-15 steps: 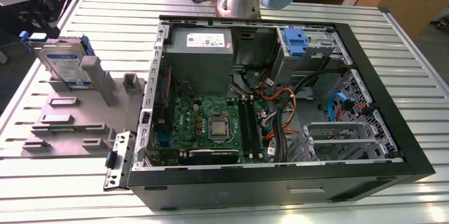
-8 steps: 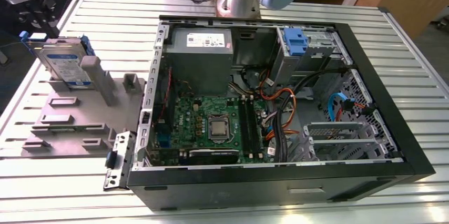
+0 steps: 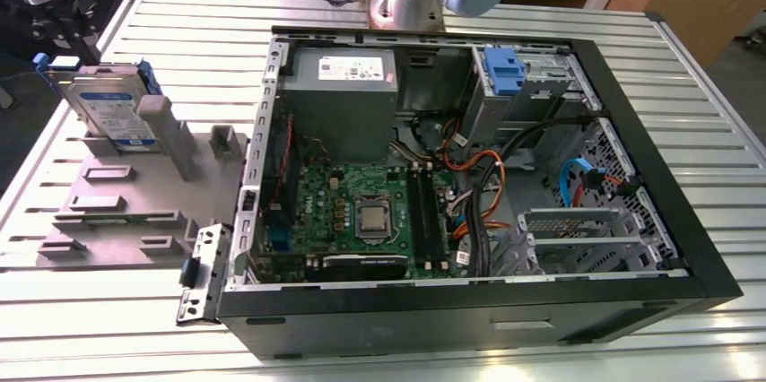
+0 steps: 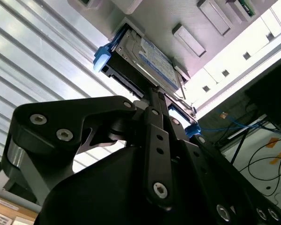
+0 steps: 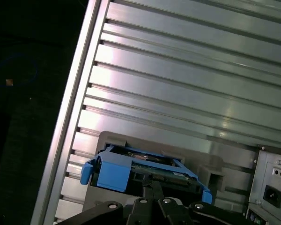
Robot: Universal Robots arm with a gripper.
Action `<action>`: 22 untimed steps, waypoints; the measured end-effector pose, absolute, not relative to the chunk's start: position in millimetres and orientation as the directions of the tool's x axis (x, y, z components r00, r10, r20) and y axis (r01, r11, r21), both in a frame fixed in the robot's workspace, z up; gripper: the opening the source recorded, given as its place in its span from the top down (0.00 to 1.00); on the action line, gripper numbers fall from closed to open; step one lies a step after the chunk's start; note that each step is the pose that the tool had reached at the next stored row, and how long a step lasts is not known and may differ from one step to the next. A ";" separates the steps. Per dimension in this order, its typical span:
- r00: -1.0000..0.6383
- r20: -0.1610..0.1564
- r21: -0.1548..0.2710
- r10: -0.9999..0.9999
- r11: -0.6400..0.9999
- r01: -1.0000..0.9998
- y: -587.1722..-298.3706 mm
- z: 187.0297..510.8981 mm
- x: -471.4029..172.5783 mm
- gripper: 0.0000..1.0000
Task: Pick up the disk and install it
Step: 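Pick up the disk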
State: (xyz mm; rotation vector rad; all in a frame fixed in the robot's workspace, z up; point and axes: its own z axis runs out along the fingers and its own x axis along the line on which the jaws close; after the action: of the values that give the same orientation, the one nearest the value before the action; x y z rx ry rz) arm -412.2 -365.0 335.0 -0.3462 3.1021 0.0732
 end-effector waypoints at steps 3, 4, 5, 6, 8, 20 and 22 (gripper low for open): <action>-0.975 -0.024 0.044 -0.223 0.974 -0.223 -365.0 335.0 -412.2 0.89; -0.973 -0.025 0.044 -0.230 0.972 -0.230 -365.0 335.0 -412.2 0.89; -0.970 -0.025 0.044 -0.241 0.969 -0.242 -364.9 335.0 -412.2 0.89; -0.966 -0.025 0.044 -0.258 0.965 -0.259 -365.0 335.0 -412.2 0.89; -0.956 -0.024 0.044 -0.293 0.955 -0.294 -365.0 335.0 -412.2 0.89; -0.873 -0.025 0.044 -0.488 0.871 -0.489 -365.0 334.7 -412.2 0.89; -0.855 -0.025 0.044 -0.518 0.854 -0.519 -365.0 334.7 -412.2 0.89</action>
State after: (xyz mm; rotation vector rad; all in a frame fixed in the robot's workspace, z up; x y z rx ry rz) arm -412.2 -365.0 334.7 -0.8425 3.0134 0.0774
